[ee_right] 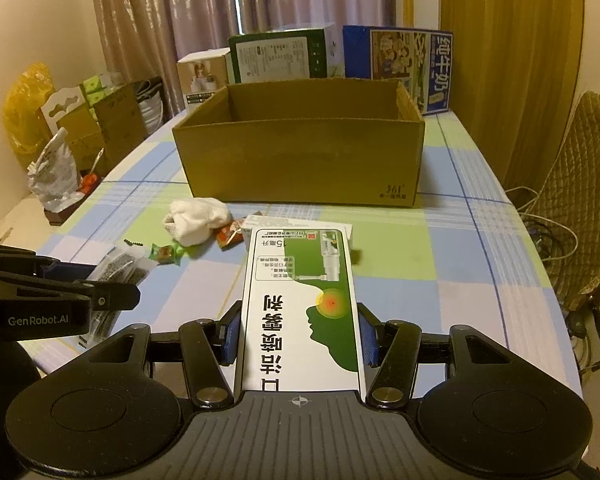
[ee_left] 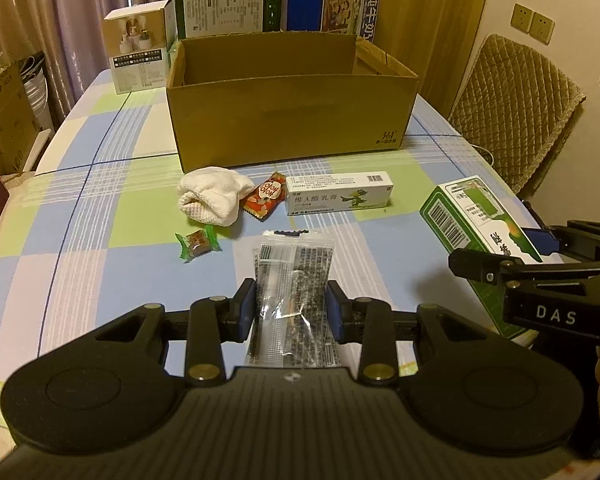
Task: Organize objects
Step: 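Lift the medicine box and snack packet with both grippers, then carry the medicine box and clear snack packet into the cardboard box and open both grippers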
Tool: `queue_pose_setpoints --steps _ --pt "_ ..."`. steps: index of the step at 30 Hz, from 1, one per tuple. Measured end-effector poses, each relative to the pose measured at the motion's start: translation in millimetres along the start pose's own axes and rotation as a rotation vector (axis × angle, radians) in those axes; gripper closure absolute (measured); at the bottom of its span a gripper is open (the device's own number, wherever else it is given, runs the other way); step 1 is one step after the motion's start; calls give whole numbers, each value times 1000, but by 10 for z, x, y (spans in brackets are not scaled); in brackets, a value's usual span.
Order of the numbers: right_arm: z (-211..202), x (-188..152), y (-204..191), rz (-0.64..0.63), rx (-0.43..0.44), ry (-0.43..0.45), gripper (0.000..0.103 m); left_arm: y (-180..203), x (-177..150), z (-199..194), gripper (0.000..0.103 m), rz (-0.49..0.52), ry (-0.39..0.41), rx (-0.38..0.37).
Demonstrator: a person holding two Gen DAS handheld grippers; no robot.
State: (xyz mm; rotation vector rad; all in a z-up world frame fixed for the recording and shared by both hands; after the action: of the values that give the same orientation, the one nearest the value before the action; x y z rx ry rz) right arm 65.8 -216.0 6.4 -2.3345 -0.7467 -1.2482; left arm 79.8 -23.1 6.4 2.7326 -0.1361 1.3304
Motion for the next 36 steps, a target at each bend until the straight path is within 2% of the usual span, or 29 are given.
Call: queue_pose_setpoints --steps 22,36 --pt "-120 40 10 5 2 14 51 66 74 -114 72 9 24 -19" --pt "19 462 227 13 -14 46 50 43 425 64 72 29 40 -36"
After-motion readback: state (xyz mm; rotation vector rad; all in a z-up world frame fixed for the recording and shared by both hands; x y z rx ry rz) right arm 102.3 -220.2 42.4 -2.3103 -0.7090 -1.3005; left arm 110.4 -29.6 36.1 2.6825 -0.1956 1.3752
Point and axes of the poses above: each gripper's, at about its wrist camera, not at the fingertips, and z roughly the way its jaws point, y to its right, x to its top, the point moved 1 cm from there along z, roughly the way its jaws point, and after that the axes turned 11 degrees about y, right-handed, at the moved point
